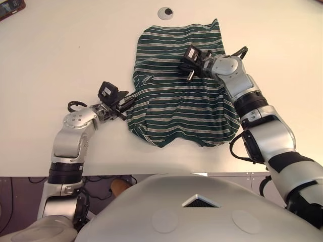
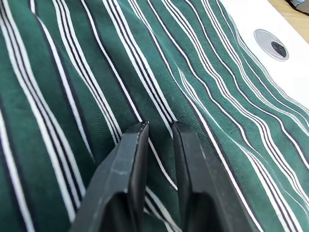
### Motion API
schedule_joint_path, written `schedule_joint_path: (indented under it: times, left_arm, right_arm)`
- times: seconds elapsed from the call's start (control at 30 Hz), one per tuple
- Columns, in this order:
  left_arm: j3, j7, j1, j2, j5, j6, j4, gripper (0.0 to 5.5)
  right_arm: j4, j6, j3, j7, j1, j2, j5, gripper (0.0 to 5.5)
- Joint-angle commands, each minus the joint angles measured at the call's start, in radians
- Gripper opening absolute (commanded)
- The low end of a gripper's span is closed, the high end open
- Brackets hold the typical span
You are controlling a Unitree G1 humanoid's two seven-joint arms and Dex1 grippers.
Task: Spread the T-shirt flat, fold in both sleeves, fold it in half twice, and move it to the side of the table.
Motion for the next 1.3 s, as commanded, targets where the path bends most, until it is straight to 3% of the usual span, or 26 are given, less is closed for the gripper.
schedule_joint_path:
  times: [0.03,0.23,0.47,0.63,0.77,1.07,1.3]
  left_arm:
    - [0.010,-0.009,0.021,0.006,-0.013,0.042,0.036,1.71]
    - [0.008,-0.039,0.047,0.060,-0.012,0.091,0.014,0.91]
    - [-0.045,-0.041,0.052,0.091,0.053,0.017,0.009,0.04]
    - [0.106,-0.020,0.009,0.048,-0.044,-0.031,0.005,0.04]
    - [0.203,-0.014,-0.007,0.086,-0.055,-0.038,0.069,0.04]
    - [0.229,-0.024,0.077,0.113,-0.075,0.087,0.047,0.04]
    - [0.248,0.010,0.086,0.077,-0.091,0.041,-0.088,0.04]
  right_arm:
    - [0.070,0.037,0.034,0.013,0.046,-0.012,-0.046,0.89]
    - [0.086,0.027,0.034,-0.003,0.037,-0.008,-0.044,0.89]
    - [0.103,0.008,0.034,-0.016,0.035,-0.004,-0.045,0.89]
    - [0.115,-0.001,0.033,-0.023,0.029,-0.004,-0.045,0.89]
    - [0.119,-0.004,0.032,-0.028,0.029,-0.005,-0.045,0.89]
    - [0.117,-0.026,0.028,-0.061,0.024,-0.014,-0.048,0.89]
    - [0.028,-0.109,-0.068,-0.090,0.013,0.016,0.043,0.89]
